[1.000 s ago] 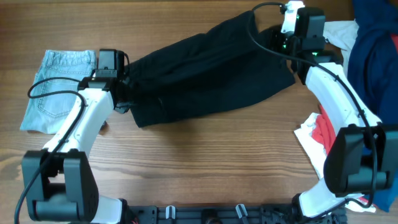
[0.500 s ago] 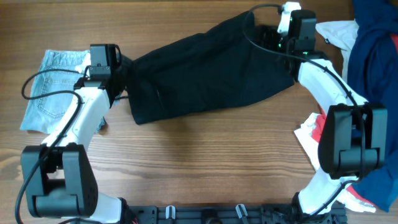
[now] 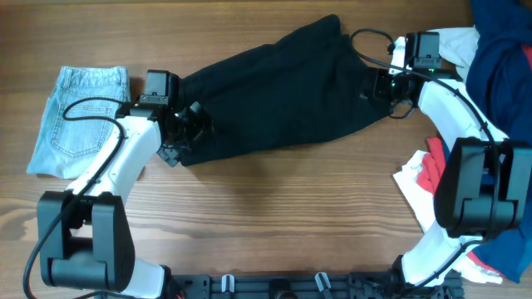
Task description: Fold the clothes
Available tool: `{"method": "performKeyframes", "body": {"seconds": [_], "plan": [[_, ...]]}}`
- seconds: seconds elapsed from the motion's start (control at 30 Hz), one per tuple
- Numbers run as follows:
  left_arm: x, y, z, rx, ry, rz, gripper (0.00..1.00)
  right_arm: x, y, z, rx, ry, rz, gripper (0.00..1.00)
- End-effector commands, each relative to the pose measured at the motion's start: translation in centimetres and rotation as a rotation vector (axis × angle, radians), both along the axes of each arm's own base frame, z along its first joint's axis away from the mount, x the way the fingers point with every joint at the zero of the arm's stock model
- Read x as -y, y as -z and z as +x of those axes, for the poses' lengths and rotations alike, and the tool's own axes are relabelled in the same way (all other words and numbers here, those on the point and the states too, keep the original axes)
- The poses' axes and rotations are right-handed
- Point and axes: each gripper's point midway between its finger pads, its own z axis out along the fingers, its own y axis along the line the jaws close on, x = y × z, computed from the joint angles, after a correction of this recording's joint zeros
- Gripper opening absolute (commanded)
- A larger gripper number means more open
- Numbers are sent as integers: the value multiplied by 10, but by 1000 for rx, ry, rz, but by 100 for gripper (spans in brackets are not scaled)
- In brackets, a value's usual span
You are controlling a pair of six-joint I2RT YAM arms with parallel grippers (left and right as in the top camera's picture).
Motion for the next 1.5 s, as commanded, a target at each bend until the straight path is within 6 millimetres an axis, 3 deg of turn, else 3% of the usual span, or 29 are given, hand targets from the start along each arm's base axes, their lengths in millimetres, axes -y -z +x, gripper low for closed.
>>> {"method": "performKeyframes", "body": {"seconds": [0.0,0.1,0.2,0.3,0.37,0.4,0.43,0.47,0.5,0.57,0.63,0.77,0.93,1.07,1.17,1.3,1.37,1.4,1.43,1.47], "plan": [[-3,3,0,2,30,44,100,-12,4,-4,-21,-53,40,99],[-9,4,1,4,21,76,100,-15,21,-1,-38,-63,59,100],[-6,7,-1,-3,30,76,100,-32,44,5,-41,-111,146,99],[-1,14,-3,-25,45,79,100,-48,55,12,-14,-172,198,90],[1,20,-5,-44,53,81,100,-49,56,15,-3,-173,178,70],[1,23,-6,-54,55,82,100,-49,56,16,0,-174,172,50],[1,26,-7,-62,55,83,100,-49,56,16,0,-173,169,37],[1,27,-8,-70,55,84,100,-49,57,14,-8,-172,171,14],[1,28,-9,-75,55,85,100,-49,58,12,-21,-171,172,4],[0,28,-10,-79,56,87,100,-44,63,-3,-91,-146,151,4],[-3,29,-14,-97,51,101,100,-21,73,-28,-220,-14,55,4],[-28,32,-36,-196,13,176,100,11,75,-74,-406,141,-97,4],[-54,31,-59,-298,-31,178,100,7,58,-105,-511,146,-104,4],[-63,26,-62,-292,9,180,100,-6,37,-117,-523,156,-104,4],[-64,11,-55,-230,25,183,100,-17,29,-127,-545,167,-106,4],[-64,-24,-41,-80,15,187,100,-23,30,-138,-582,217,-128,4],[-63,-39,-33,-5,9,182,100,-15,29,-135,-562,278,-161,5],[-62,-43,-31,15,10,175,100,-10,27,-134,-553,303,-176,8],[-60,-45,-29,31,12,165,100,-7,26,-133,-545,319,-182,20],[-56,-47,-26,45,21,146,100,-4,25,-130,-534,324,-177,66]]}}
